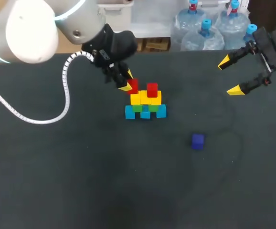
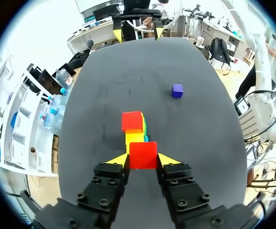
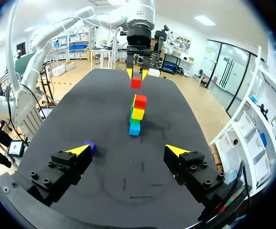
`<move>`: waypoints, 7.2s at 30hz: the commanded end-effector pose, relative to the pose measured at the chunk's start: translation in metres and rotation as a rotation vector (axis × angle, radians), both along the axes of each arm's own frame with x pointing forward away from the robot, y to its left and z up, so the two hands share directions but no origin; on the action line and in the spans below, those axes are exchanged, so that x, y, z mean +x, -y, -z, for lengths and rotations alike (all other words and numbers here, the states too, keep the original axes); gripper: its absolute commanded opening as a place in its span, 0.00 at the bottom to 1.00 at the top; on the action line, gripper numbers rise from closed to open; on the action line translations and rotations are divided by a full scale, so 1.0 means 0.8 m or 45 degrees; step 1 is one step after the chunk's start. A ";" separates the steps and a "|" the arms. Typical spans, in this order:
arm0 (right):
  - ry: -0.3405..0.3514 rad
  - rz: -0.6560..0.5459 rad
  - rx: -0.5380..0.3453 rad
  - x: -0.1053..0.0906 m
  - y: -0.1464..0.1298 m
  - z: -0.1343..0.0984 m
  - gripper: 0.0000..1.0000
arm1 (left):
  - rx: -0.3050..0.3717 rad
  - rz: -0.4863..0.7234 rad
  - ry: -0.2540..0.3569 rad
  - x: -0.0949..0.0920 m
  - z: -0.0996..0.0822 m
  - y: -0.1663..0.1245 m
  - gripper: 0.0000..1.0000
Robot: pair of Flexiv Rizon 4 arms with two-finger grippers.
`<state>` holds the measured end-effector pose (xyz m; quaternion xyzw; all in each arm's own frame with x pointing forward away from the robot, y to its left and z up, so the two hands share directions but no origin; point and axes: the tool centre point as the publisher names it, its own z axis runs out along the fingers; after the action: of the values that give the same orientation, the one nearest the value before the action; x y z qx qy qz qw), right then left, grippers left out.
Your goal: Place the blue cubes, place green cubes on the blue cubes, place the yellow cubes on the green cubes, then place the red cubes on the yellow cubes, and place purple cube on the red cubes.
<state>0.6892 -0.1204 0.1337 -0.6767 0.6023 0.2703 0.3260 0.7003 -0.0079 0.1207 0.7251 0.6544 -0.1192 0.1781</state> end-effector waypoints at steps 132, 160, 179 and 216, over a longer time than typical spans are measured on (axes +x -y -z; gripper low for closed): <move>0.000 -0.001 0.001 0.001 0.000 0.001 1.00 | 0.079 0.036 -0.093 0.025 0.033 0.027 0.00; 0.000 -0.001 0.001 0.001 0.000 0.001 1.00 | 0.089 0.028 -0.096 0.027 0.033 0.028 0.56; 0.000 -0.001 0.001 0.001 0.000 0.001 1.00 | 0.092 0.018 0.001 0.019 0.002 0.003 0.11; 0.000 -0.001 0.001 0.001 0.000 0.001 1.00 | 0.081 0.020 -0.057 0.021 0.035 -0.003 0.00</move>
<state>0.6891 -0.1204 0.1337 -0.6767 0.6023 0.2704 0.3260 0.7126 -0.0037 0.0941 0.7312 0.6572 -0.1136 0.1435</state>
